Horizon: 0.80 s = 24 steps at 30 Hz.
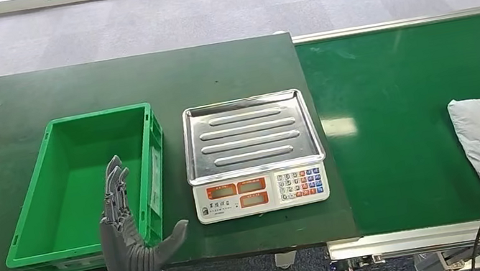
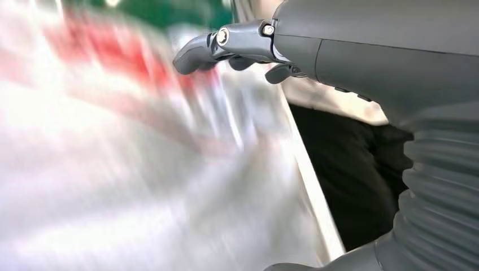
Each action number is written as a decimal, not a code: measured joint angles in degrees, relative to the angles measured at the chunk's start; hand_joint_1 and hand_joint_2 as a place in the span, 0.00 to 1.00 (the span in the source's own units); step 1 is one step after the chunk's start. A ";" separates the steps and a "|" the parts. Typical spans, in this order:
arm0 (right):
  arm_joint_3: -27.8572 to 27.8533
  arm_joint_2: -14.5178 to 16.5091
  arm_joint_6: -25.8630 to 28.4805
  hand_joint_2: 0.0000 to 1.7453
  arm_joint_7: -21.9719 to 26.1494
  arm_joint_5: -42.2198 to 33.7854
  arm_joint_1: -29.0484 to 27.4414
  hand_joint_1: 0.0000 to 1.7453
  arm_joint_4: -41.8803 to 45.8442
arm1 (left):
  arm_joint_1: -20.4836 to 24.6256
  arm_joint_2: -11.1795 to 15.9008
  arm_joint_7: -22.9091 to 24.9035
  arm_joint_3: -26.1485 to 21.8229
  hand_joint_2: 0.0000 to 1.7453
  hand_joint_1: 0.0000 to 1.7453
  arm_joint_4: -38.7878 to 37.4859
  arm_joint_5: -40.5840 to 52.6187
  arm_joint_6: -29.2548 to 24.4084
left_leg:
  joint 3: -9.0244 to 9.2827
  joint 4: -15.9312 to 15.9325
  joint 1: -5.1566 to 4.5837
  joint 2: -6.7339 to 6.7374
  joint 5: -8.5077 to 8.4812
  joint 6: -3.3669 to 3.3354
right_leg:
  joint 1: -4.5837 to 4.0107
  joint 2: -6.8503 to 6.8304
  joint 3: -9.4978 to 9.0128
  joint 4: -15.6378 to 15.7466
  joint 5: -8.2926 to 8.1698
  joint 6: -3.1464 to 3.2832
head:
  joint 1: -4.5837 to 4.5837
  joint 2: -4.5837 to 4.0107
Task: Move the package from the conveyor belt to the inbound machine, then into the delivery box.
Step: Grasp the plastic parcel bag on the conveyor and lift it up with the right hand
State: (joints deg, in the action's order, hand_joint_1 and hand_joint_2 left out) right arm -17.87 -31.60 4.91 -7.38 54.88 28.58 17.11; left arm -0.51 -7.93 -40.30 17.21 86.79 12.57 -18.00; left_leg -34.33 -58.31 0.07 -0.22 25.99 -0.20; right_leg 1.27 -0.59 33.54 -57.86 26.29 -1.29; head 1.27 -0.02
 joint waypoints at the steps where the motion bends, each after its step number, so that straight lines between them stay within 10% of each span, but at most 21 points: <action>1: -0.07 0.02 2.64 1.00 1.34 0.37 0.84 0.00 0.46 | -0.20 -0.02 -0.01 -0.02 1.00 0.00 0.21 0.19 -0.04 | 0.01 0.00 0.00 0.03 0.00 0.00 | 0.00 0.04 0.01 0.00 -0.01 -0.01 | 0.00 -0.01; 15: -5.30 2.69 22.60 1.00 15.86 -3.32 2.78 0.00 11.88 | -1.52 -0.45 -0.01 -0.16 1.00 0.00 1.88 1.27 -1.39 | -0.03 0.01 0.02 -0.12 -0.02 -0.01 | -0.02 -0.15 0.01 0.00 0.01 -0.02 | 0.00 0.00; 24: -7.00 2.55 -1.41 1.00 8.15 -1.02 2.86 0.00 6.41 | -0.72 0.30 -0.01 0.19 1.00 0.00 1.50 -1.58 -1.70 | 0.00 0.00 0.01 -0.07 -0.02 -0.01 | 0.00 -0.10 0.04 0.00 0.01 -0.02 | 0.00 0.00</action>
State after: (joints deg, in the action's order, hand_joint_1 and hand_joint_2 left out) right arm -24.87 -29.05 3.50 0.77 53.86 31.43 23.52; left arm -1.22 -7.63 -40.30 17.40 88.29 10.99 -19.70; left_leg -34.33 -58.31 0.08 -0.29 25.97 -0.22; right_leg 1.27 -0.69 33.59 -57.85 26.30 -1.31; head 1.27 -0.02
